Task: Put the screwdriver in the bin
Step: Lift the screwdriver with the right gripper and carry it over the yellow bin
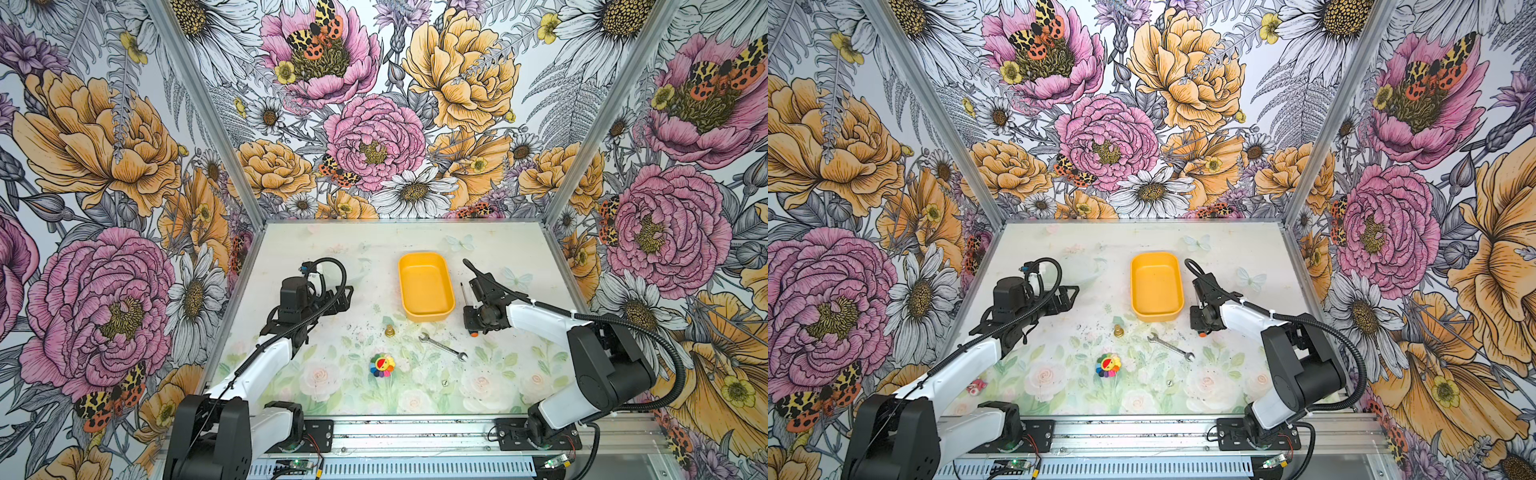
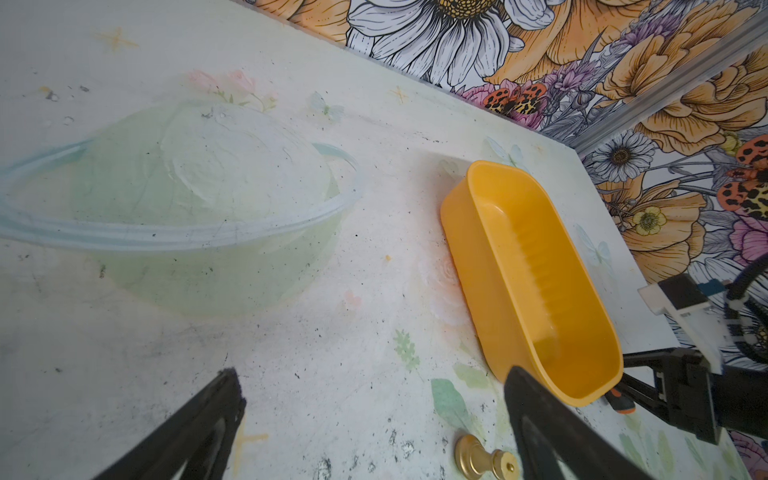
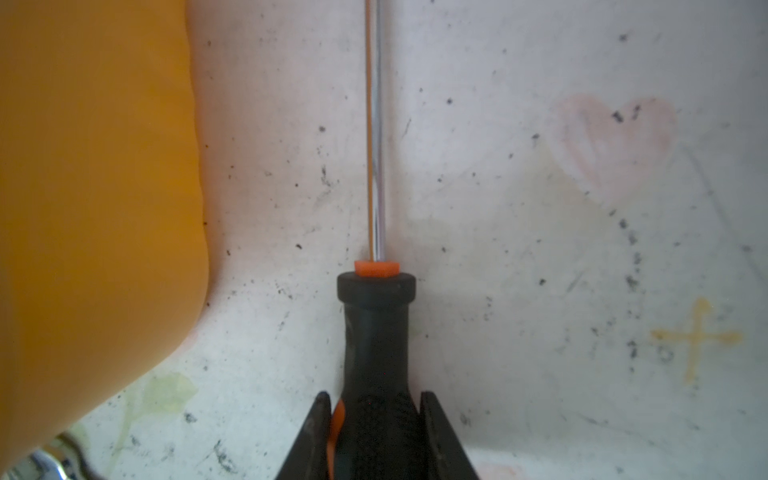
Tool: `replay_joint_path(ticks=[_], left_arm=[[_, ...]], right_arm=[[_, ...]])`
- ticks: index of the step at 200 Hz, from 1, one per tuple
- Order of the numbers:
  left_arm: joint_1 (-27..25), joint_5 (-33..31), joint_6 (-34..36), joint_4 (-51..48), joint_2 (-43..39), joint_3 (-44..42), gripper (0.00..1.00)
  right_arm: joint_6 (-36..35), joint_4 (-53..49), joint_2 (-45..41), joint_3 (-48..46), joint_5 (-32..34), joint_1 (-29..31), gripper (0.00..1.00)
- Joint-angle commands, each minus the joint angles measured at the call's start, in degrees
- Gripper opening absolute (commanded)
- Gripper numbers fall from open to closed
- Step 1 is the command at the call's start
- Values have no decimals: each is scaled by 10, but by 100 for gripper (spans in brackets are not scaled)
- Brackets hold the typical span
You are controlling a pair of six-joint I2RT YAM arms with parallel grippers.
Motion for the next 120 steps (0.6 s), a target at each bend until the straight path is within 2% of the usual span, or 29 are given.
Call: replay_joint_path(ticks=[1,24,72,105,120], left_arm=[[-5,9,-4,6,-8,-8,99],[-5,12,-3,6,-2,-8,99],[-7,1,9,-6,-3,-9,99],[-8,1,9,-6,1,-7,99],[-9,2,7,-6,5,-3,99]], right_arm=[[12,-3,-20,7,-34,2,0],[18,-12,-63,6,-45,-15,0],[19,-71,-203,33,-100,-93,0],[56,-84,-236,120,-119,-92,0],[85,-87,-229,168,-85,-74,0]])
